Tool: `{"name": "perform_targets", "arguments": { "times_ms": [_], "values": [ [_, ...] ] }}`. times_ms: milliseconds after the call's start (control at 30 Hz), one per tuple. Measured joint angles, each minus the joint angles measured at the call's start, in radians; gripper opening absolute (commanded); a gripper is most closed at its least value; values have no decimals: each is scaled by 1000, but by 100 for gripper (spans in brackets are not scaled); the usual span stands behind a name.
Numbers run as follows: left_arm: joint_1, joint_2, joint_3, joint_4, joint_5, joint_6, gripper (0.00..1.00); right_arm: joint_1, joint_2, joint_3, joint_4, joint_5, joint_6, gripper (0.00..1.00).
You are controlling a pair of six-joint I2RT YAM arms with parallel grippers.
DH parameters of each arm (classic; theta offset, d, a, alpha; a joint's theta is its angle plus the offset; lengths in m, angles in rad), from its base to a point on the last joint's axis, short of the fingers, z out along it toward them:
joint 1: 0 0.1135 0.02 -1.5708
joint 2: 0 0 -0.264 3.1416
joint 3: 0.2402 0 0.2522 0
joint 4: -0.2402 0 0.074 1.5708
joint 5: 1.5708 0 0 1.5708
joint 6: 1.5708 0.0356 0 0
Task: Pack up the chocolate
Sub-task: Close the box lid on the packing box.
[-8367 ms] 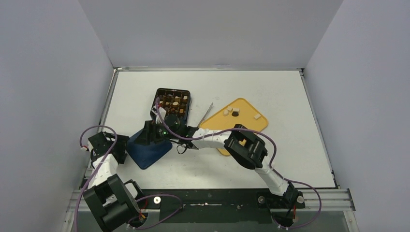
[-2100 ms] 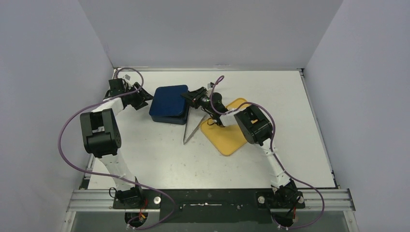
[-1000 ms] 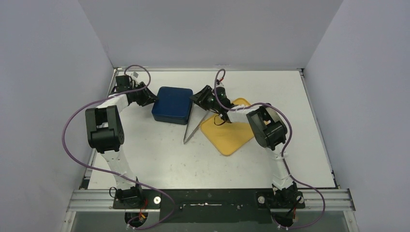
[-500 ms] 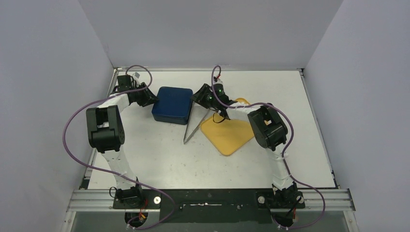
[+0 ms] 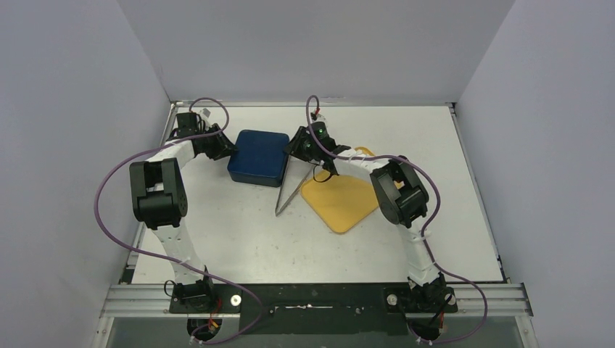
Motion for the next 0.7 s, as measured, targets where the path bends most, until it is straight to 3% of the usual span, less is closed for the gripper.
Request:
{"name": "perform_targets", "arguments": {
  "times_ms": [300,700],
  "values": [
    [0,0,1,0,-5,2,31,29,0,8,-19,92,-60,20],
    [-2,-10,96,-76,-92,-14,42,41,17,68,-79,161,-105,19]
  ]
}}
